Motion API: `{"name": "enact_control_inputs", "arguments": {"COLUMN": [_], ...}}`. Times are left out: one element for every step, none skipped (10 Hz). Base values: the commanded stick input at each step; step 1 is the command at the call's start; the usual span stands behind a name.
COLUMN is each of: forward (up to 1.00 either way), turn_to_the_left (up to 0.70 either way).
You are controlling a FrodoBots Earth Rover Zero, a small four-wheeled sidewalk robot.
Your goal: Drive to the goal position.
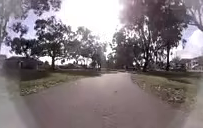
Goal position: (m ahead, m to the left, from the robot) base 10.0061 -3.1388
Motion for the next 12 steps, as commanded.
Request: {"name": "enact_control_inputs", "arguments": {"forward": [0.7, 0.7, 0.7, 0.7, 0.7, 0.7, 0.0, 0.0, 0.0, 0.0, 0.0, 0.0], "turn_to_the_left": [0.0, 0.0, 0.0, 0.0, 0.0, 0.0, 0.0, 0.0, 0.0, 0.0, 0.0, 0.0]}}
